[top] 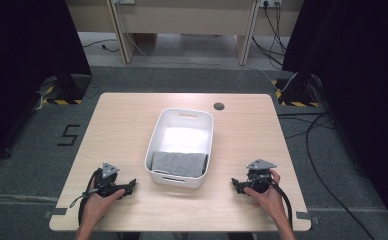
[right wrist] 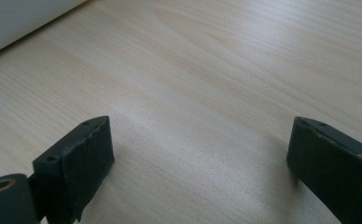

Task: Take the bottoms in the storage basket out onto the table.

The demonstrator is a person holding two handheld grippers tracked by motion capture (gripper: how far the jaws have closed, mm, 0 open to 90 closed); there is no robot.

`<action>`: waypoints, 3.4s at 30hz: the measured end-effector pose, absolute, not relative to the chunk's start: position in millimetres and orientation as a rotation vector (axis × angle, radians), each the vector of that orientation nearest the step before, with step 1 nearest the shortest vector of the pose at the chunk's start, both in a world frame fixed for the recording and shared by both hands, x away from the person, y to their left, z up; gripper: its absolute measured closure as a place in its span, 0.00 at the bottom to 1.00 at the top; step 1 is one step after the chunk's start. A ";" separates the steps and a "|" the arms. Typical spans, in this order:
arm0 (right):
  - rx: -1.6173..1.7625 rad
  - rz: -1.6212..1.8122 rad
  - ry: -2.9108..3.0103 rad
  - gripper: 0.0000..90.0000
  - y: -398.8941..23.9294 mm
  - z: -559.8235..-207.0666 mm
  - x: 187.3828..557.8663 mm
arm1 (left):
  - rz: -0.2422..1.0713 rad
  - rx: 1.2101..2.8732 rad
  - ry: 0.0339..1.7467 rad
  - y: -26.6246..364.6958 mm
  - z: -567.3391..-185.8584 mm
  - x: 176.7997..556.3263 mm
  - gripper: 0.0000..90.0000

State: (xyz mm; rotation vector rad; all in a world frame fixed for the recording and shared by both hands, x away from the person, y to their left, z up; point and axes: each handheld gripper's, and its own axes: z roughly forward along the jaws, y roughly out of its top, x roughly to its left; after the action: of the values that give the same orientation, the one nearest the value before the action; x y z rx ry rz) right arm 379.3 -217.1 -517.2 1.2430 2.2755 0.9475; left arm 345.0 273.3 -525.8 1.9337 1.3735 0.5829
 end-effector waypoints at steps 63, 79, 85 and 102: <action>0.646 1.168 2.638 0.22 -22.9 -392.1 440.3 | 0.581 1.932 1.375 273.3 -525.7 345.0 0.10; 0.683 1.000 2.812 0.24 11.1 -433.6 471.3 | 0.580 1.932 1.374 273.3 -525.7 345.0 0.10; 0.700 0.973 2.840 0.25 14.9 -442.7 474.5 | 0.580 1.932 1.374 273.3 -525.7 345.0 0.10; 0.722 0.816 2.972 0.17 26.9 -475.6 484.6 | 0.581 1.933 1.373 273.3 -525.9 345.0 0.10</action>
State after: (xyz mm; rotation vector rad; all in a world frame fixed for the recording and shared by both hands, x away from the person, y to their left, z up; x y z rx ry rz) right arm 484.6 26.9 -475.6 0.7219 2.9716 0.8156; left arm 345.0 273.3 -525.9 1.9333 1.3732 0.5812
